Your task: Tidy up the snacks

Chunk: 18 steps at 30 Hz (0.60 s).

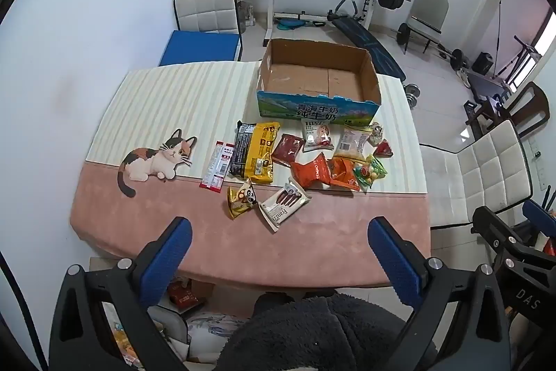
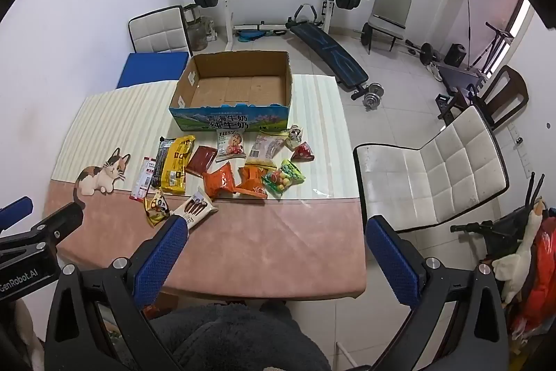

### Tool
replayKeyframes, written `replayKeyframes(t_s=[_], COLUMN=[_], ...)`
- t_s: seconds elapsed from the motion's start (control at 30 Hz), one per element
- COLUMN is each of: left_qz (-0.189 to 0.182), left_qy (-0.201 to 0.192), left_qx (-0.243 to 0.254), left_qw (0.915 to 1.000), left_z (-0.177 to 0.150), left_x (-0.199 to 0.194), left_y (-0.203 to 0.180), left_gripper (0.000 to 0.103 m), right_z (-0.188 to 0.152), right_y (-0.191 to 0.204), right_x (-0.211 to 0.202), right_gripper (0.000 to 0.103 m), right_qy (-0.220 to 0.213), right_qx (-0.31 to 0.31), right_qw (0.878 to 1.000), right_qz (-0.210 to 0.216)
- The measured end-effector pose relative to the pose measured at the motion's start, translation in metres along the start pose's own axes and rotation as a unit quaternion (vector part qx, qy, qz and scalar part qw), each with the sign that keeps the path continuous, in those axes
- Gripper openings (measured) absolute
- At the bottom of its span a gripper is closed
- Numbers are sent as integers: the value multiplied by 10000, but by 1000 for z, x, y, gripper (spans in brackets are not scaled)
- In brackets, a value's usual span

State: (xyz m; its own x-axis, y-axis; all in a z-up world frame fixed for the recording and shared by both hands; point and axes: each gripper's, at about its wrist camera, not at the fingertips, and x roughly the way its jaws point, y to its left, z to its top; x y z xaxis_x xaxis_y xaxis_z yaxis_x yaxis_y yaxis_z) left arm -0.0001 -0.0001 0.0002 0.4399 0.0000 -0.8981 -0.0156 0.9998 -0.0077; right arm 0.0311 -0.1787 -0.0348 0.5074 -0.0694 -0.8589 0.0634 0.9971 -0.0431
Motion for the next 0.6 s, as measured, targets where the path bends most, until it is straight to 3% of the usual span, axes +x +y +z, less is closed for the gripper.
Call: replayKeyframes(t_s=[0.6], left_qz=[-25], left_qy=[-60], left_qx=[-42], left_qw=[10000], left_z=[6], left_x=[-3], left_y=[1], left_gripper=[103], right_z=[4], right_y=[2], right_x=[-2], right_gripper=[103], right_qy=[-68], right_qx=[13], right_qw=[10000], right_qz=[-2])
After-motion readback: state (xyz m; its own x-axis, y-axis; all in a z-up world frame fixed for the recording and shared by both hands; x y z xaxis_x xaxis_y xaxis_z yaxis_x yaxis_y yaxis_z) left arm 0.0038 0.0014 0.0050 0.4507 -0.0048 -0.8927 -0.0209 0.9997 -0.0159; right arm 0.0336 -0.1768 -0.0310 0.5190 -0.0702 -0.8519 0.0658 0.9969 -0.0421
